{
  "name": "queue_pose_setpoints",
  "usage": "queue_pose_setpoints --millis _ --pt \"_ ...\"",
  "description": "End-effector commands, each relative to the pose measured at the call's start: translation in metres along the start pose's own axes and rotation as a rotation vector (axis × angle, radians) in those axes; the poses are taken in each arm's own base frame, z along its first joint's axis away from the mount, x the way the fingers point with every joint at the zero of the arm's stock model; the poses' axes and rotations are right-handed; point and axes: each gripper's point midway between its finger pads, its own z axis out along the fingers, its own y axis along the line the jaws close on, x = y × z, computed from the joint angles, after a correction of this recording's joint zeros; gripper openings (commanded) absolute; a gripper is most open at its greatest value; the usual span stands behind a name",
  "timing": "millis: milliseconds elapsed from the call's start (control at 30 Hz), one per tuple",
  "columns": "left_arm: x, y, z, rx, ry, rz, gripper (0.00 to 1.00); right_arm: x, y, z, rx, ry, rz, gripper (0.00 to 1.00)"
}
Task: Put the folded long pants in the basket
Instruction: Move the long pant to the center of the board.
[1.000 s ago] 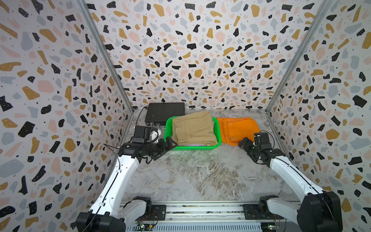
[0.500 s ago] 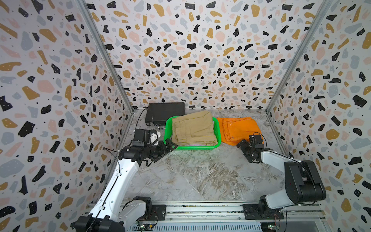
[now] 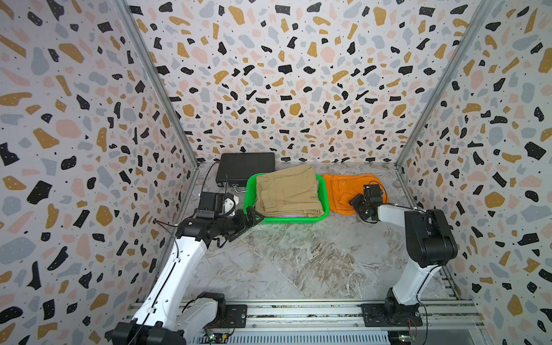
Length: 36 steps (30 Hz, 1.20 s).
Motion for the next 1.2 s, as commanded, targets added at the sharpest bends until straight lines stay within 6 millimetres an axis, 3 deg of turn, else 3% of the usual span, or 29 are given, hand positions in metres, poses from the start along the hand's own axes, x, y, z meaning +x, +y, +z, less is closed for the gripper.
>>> queue_pose_setpoints --millis 0,67,200,467,767,967,1167 --pt "-0.006 -0.013 -0.006 0.05 -0.031 0.04 1.0 0.017 -0.028 0.007 0.109 0.071 -0.025 0.0" --pt "-0.003 -0.015 -0.004 0.069 -0.006 0.043 1.0 0.018 -0.033 -0.002 0.133 0.07 -0.043 0.0" --pt "0.002 -0.014 -0.001 0.081 0.016 0.039 1.0 0.031 -0.071 -0.039 0.259 0.08 -0.063 0.0" --pt "0.016 -0.019 0.017 0.148 0.054 0.01 0.96 0.088 -0.136 -0.12 0.399 0.228 -0.059 0.0" --pt "0.07 -0.033 0.071 0.174 0.144 0.015 0.97 0.151 -0.182 -0.212 0.441 0.401 -0.014 0.0" --pt "0.097 -0.037 0.103 0.156 0.221 0.061 0.97 0.19 -0.195 -0.232 0.421 0.563 0.009 0.0" --pt "0.117 -0.04 0.137 0.137 0.341 0.086 0.96 0.199 -0.195 -0.243 0.417 0.638 -0.035 0.0"
